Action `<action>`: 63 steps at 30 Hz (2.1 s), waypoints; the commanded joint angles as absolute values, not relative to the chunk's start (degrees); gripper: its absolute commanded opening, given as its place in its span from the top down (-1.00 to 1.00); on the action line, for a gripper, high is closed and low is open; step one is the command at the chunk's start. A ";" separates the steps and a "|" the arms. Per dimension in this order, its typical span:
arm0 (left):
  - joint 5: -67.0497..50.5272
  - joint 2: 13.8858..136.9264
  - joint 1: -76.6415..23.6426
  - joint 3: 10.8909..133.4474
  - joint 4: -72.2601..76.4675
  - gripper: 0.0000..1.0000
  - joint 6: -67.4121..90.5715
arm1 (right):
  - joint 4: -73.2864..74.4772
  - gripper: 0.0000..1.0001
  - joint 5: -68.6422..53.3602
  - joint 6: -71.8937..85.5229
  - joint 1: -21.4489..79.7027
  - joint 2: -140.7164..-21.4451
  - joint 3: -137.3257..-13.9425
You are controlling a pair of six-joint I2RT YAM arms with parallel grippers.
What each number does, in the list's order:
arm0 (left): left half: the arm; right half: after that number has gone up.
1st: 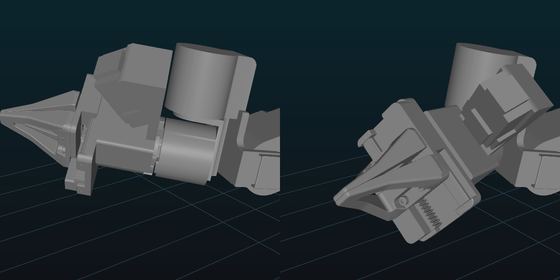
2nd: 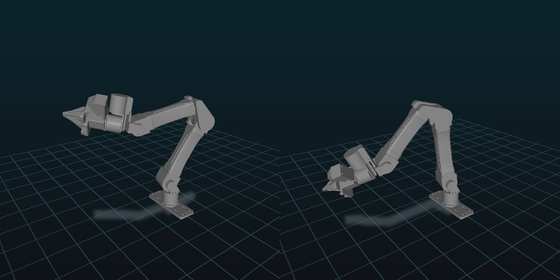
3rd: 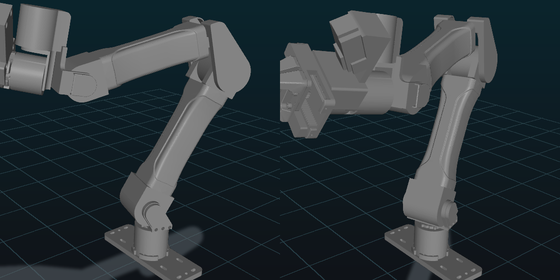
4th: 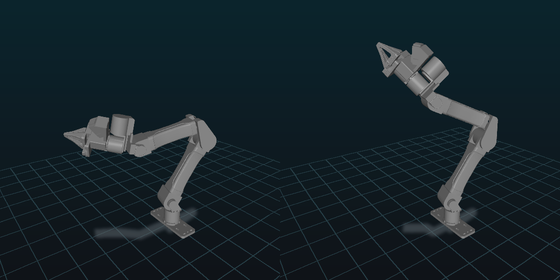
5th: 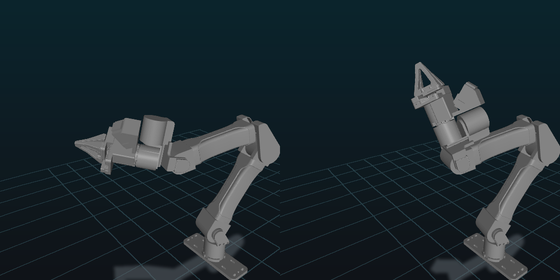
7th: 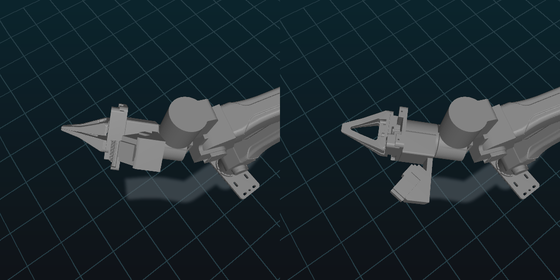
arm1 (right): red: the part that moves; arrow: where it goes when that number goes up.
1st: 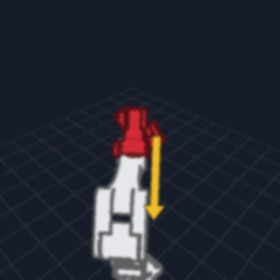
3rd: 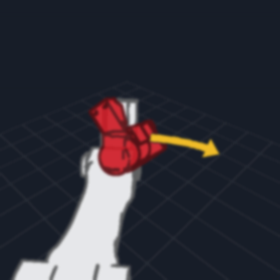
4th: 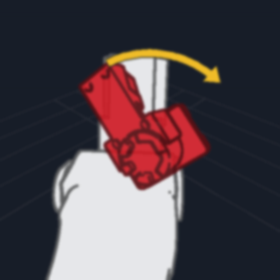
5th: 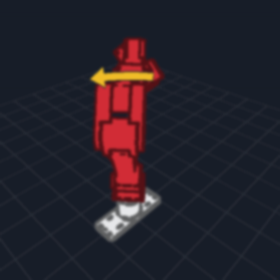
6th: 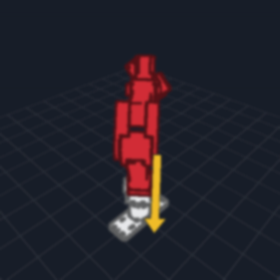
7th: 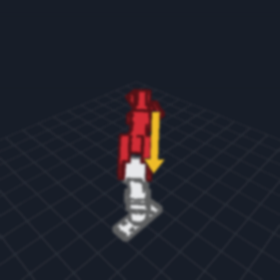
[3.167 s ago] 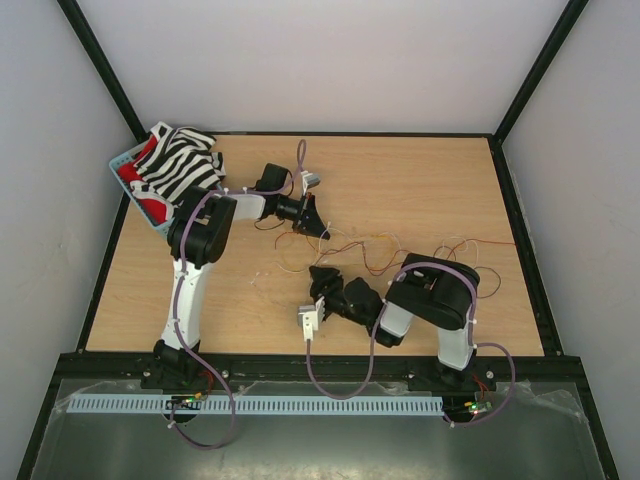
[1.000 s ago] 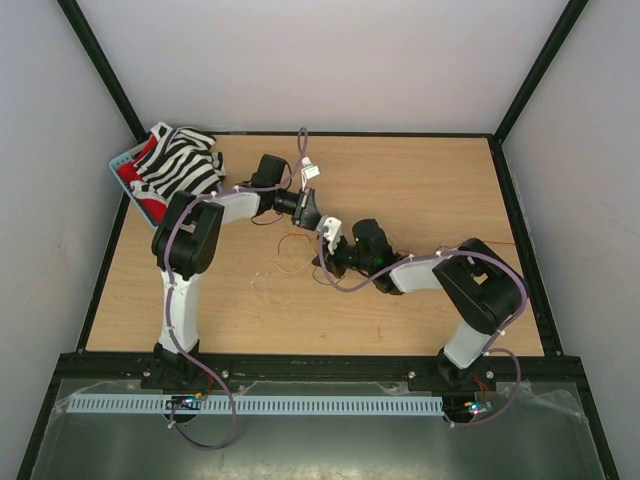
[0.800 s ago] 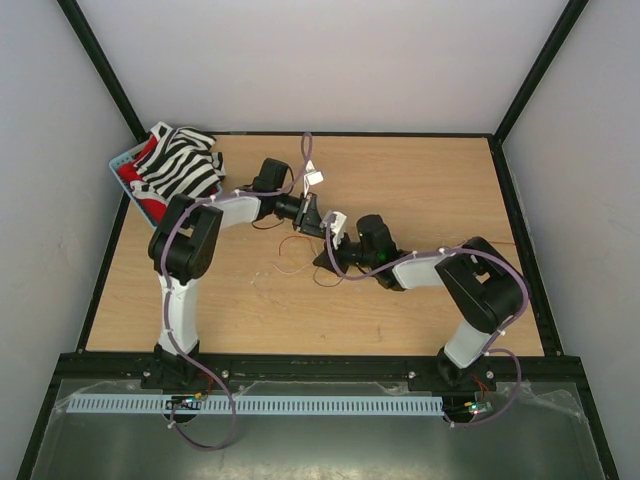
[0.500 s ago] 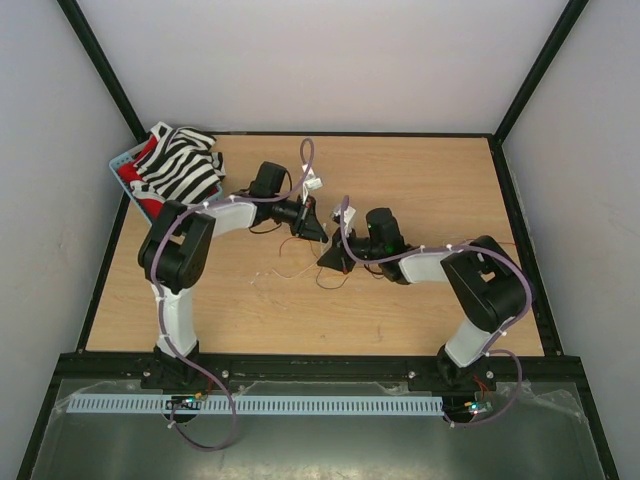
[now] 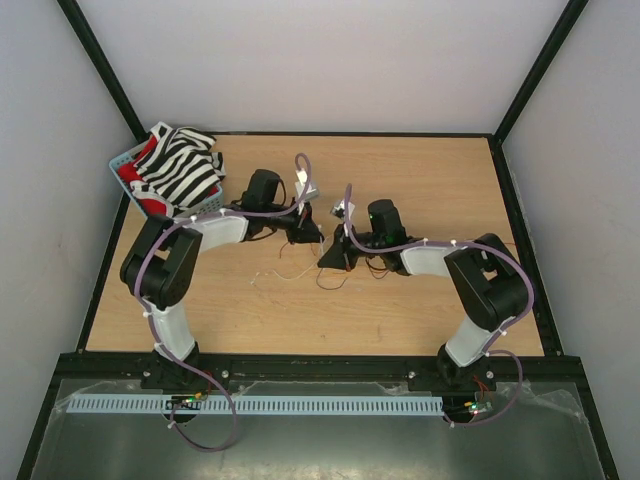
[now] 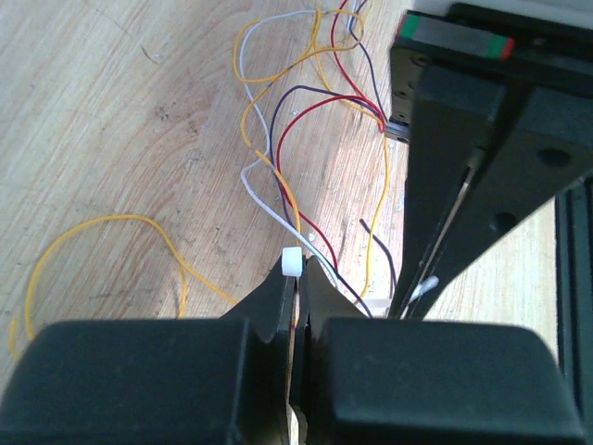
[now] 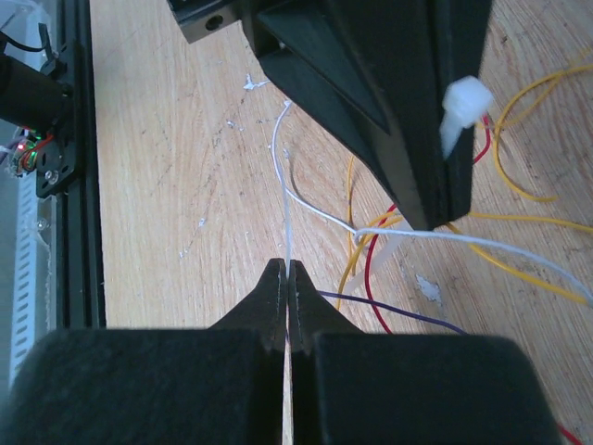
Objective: Zip-tie the wires
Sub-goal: Tie the cable at the center of the board.
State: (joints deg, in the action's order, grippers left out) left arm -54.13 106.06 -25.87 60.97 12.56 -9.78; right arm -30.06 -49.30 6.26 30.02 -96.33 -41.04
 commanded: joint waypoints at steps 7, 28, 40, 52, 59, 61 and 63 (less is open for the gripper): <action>-52.27 97.75 -26.49 50.64 31.16 1.00 -15.60 | -17.92 1.00 -58.81 -0.61 28.14 -98.76 -46.53; -48.01 95.84 -30.14 40.00 45.74 1.00 -30.44 | -5.99 1.00 -62.60 -5.78 27.25 -100.61 -51.79; -45.10 96.18 -30.53 38.02 51.21 1.00 -30.70 | -7.28 1.00 -63.50 -4.96 27.25 -102.58 -50.69; -44.75 96.41 -30.90 37.46 51.48 1.00 -32.40 | -7.83 1.00 -63.84 -3.89 27.30 -102.90 -50.44; -44.22 96.36 -31.14 37.13 51.58 1.00 -33.50 | -7.70 1.00 -64.11 -3.51 27.25 -102.84 -50.54; -44.08 96.40 -31.24 37.09 51.59 1.00 -33.66 | -7.67 1.00 -64.16 -3.52 27.29 -102.74 -50.61; -44.03 96.44 -31.44 37.09 51.59 1.00 -33.81 | -7.73 1.00 -64.12 -3.52 27.28 -102.75 -50.75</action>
